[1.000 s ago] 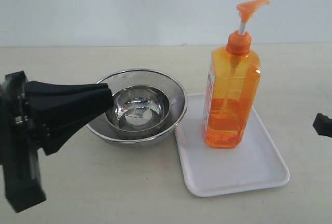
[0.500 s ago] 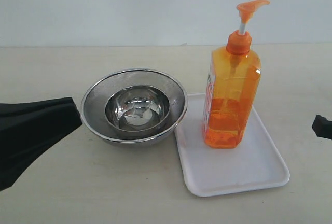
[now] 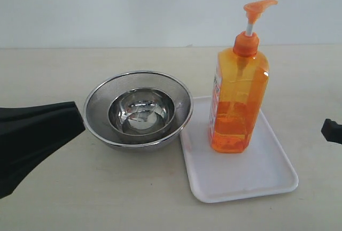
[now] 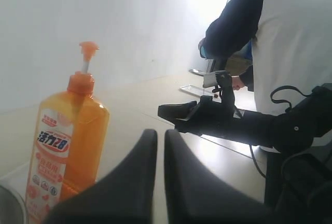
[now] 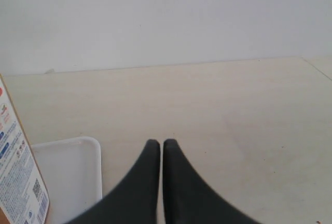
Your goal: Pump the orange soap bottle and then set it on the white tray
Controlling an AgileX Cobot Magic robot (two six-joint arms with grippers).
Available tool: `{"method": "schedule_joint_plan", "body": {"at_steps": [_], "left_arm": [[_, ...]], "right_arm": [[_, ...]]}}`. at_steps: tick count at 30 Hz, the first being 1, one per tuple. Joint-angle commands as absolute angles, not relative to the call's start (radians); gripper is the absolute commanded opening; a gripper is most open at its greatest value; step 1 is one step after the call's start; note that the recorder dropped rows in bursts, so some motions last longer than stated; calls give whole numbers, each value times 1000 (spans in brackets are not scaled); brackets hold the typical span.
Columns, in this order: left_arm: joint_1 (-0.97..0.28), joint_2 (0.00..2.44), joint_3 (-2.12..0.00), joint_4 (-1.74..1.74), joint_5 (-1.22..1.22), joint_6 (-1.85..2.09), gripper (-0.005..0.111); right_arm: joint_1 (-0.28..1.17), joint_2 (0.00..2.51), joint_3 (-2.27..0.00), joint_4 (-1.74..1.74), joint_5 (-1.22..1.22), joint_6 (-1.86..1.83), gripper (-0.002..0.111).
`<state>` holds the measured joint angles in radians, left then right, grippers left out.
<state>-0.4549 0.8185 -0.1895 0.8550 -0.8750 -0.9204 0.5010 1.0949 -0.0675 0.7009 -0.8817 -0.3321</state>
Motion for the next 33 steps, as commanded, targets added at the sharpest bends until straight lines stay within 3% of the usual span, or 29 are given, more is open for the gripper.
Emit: {"method": "schedule_joint_plan", "body": {"at_steps": [1,13,25,33], "left_arm": [[-451,812,-183,856,-885,-927,5],[-450,789,-183,852,-887,-866,5],[-255,343,-173,971,-518,-1128,5],[-155,153,-75,1020,-465,-1149,5]], "right_arm": [[498,1090,-61,704,-885,-338,0],[498,1090,-61,704,-885,-330,0],[498,1090,-61,702,-885,-327,0],[498,1090,-61,702,-885,-327,0]]}}
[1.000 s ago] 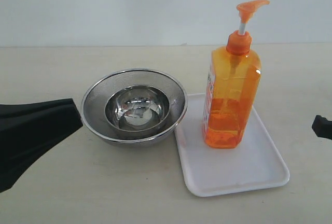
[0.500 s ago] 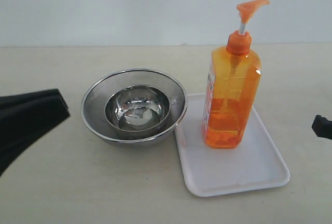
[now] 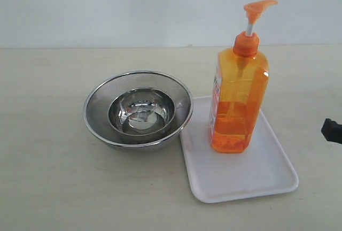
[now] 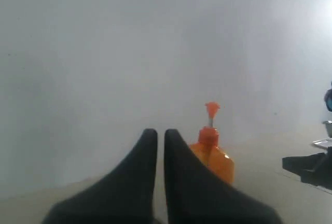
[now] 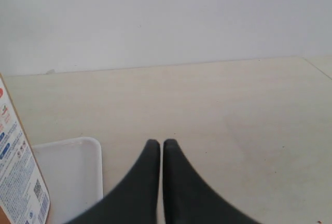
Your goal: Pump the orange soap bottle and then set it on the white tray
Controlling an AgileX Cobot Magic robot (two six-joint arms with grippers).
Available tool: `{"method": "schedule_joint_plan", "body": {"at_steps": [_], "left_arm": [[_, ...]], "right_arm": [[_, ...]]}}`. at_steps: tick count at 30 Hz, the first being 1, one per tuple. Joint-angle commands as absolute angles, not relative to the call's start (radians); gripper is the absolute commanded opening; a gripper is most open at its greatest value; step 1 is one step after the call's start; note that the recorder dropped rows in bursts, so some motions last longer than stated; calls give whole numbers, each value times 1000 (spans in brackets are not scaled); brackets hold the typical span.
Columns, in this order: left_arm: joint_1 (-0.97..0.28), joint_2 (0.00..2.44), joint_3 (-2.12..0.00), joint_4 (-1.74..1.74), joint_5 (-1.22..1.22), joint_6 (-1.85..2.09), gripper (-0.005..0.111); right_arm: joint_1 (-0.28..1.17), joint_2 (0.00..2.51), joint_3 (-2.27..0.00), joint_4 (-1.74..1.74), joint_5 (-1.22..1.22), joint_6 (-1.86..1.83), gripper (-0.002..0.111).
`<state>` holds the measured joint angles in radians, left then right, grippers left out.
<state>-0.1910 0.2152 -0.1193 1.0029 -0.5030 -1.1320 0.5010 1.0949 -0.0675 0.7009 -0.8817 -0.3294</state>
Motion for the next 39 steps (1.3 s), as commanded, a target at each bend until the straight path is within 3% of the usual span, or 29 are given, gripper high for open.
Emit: {"method": "schedule_joint_plan", "body": {"at_steps": [1,11,21,32,39], "left_arm": [[-147,141,-63,1020,-455,-1149,5],[-98,0,0,910,-198,-1163,5],[-91,0,0,907,-244,-1163,5],[-91,0,0,857,-481,-1165,5],[-91,0,0,478,-370,-946,5]], "right_arm": [[498,1090,-61,702,-885,-327,0],[498,1090,-61,702,-890,-327,0],[498,1090,-61,700,-892,-327,0],[498,1090,-61,700,-892,-325,0],[498,1090,-61,700,-892,-325,0]]}}
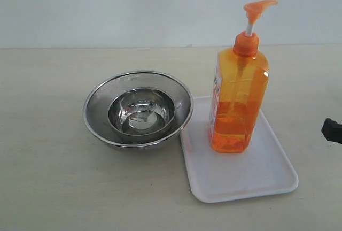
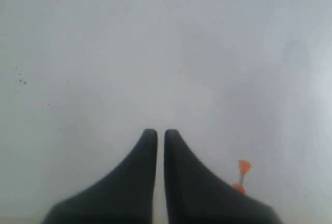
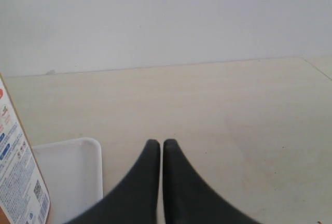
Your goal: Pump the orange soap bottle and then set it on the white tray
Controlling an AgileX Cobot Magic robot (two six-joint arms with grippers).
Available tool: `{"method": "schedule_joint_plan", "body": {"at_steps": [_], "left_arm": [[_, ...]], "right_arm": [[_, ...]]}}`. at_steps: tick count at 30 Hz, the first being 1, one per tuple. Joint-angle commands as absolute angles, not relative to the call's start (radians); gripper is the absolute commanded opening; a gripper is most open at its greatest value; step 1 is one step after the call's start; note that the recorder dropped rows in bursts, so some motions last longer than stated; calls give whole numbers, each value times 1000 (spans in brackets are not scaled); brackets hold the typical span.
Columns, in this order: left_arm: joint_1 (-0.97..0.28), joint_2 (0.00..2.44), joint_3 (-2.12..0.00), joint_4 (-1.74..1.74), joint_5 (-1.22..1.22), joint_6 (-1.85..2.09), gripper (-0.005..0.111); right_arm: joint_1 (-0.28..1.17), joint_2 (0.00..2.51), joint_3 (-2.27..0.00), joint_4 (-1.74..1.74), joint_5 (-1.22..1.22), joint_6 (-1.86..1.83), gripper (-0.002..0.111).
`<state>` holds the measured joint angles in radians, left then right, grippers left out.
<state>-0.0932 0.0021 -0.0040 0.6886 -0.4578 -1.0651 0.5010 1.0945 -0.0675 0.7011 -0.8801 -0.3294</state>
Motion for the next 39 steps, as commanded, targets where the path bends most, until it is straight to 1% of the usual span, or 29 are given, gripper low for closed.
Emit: {"method": "schedule_joint_plan", "body": {"at_steps": [1,9,11,15,23,39], "left_arm": [[-91,0,0,390,-274,-868,5],[-91,0,0,17,0,-384,5],[-91,0,0,-34,44,-266,5],[-91,0,0,-18,139,-170,5],[-91,0,0,108,305,-157,5],[-91,0,0,120,303,-152,5]], "right_arm": [[498,1090,-61,700,-892,-325,0],[498,1090,-61,700,-892,-325,0],[498,1090,-61,700,-892,-323,0],[498,1090,-61,700,-892,-323,0],[498,1090,-61,700,-892,-323,0],[498,1090,-61,700,-886,-323,0]]}}
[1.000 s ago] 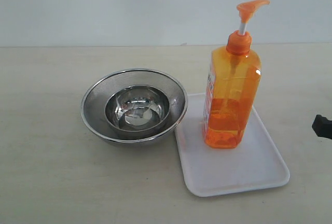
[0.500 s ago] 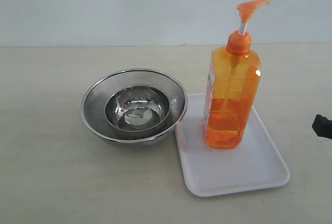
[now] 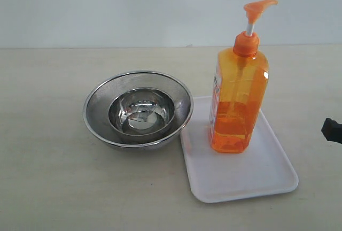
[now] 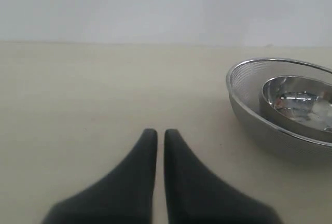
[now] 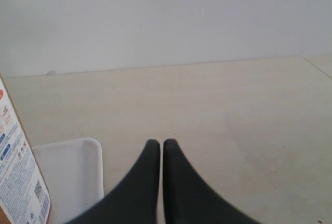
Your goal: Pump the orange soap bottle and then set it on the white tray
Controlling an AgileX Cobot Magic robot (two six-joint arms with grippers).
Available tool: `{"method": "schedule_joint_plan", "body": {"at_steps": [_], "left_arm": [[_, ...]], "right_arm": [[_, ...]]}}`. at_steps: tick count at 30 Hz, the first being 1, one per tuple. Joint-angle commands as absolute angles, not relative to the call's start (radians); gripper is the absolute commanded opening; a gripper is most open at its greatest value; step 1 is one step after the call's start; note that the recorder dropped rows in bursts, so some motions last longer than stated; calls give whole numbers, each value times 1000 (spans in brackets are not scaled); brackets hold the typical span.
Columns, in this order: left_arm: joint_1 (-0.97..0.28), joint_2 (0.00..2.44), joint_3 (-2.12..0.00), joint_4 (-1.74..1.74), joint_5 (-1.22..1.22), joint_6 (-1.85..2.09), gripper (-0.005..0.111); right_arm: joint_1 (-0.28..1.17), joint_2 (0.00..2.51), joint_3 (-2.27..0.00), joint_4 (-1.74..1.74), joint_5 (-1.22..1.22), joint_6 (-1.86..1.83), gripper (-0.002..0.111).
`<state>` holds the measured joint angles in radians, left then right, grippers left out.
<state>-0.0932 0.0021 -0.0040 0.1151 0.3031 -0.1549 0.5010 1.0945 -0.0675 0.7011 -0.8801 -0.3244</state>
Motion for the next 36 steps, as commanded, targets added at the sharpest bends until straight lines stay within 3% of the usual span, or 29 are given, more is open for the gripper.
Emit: {"method": "schedule_joint_plan", "body": {"at_steps": [1,29,36], "left_arm": [[-91,0,0,120,303,-152,5],[-91,0,0,120,303,-148,5],[-91,0,0,120,303,-148,5]], "right_arm": [[498,1090,-61,700,-886,-323,0],[498,1088,-61,705,-883,-319,0],[498,892,-61,777,-776,-487,0]]}}
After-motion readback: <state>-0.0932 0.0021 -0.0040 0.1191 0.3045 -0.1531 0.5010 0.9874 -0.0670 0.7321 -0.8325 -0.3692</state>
